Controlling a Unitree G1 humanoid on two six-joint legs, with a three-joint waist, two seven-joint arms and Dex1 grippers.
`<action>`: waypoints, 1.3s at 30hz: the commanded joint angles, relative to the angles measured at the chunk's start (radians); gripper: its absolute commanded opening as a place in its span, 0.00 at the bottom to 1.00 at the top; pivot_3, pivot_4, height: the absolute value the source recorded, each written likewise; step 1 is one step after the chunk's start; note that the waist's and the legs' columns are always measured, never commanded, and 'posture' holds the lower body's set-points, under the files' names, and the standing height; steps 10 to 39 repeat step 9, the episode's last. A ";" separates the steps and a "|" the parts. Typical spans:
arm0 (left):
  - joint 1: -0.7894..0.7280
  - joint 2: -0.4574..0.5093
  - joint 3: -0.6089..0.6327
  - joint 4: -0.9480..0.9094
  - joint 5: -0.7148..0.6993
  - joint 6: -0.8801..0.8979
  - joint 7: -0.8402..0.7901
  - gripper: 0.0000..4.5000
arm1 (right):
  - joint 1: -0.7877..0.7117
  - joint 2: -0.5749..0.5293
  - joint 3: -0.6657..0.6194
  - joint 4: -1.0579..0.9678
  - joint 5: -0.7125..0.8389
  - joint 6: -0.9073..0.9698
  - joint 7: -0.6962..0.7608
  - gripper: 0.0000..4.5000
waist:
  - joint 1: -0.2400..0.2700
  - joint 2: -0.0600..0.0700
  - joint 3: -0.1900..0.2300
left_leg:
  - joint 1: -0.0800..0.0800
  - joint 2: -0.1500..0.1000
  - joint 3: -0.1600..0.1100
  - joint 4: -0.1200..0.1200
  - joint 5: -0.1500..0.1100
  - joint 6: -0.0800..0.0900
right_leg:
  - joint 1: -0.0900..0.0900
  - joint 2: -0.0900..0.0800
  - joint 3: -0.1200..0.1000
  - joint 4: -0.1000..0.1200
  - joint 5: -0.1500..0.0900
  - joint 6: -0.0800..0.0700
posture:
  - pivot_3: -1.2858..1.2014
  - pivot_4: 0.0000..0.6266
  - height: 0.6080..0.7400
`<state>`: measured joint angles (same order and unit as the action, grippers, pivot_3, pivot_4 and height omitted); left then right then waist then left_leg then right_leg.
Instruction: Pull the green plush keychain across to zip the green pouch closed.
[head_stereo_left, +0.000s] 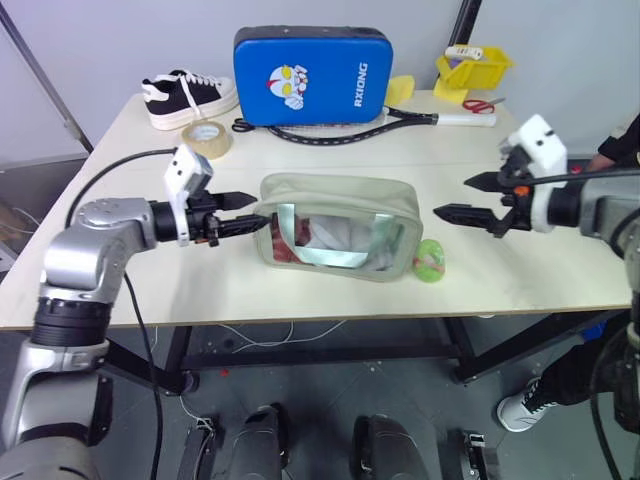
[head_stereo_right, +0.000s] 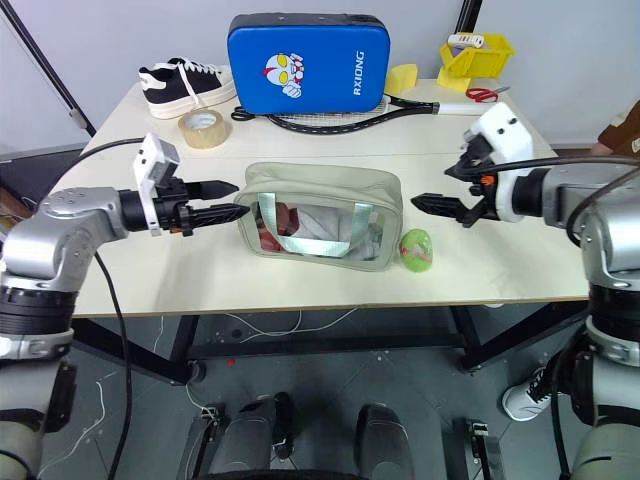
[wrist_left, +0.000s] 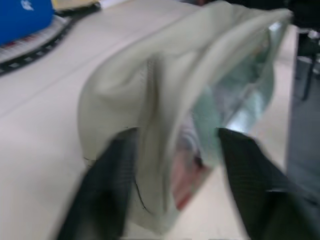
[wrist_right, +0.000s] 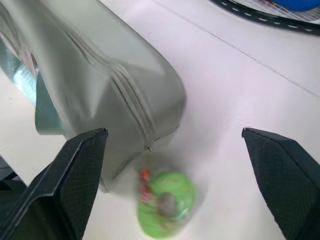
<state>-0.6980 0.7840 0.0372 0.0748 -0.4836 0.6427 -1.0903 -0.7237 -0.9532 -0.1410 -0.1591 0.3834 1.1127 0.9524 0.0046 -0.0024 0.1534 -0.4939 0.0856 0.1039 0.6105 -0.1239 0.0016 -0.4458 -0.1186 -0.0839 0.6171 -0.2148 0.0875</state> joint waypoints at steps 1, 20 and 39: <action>-0.067 0.081 0.069 0.056 -0.008 -0.053 -0.080 0.99 | -0.019 -0.038 -0.071 0.012 0.063 -0.053 0.051 1.00 | -0.001 0.000 0.000 | 0.000 0.000 0.001 0.000 0.000 0.000 | 0.000 0.000 0.000 0.000 0.000 0.000 | 0.52 0.24 0.87; -0.123 0.153 0.065 0.185 0.005 -0.128 -0.226 0.99 | 0.006 -0.075 -0.075 0.015 0.112 -0.164 0.115 1.00 | 0.007 0.001 0.001 | -0.001 0.000 0.003 -0.005 -0.001 0.000 | -0.004 -0.001 0.000 -0.003 0.002 -0.003 | 0.52 0.24 0.87; -0.123 0.153 0.065 0.185 0.005 -0.128 -0.226 0.99 | 0.006 -0.075 -0.075 0.015 0.112 -0.164 0.115 1.00 | 0.007 0.001 0.001 | -0.001 0.000 0.003 -0.005 -0.001 0.000 | -0.004 -0.001 0.000 -0.003 0.002 -0.003 | 0.52 0.24 0.87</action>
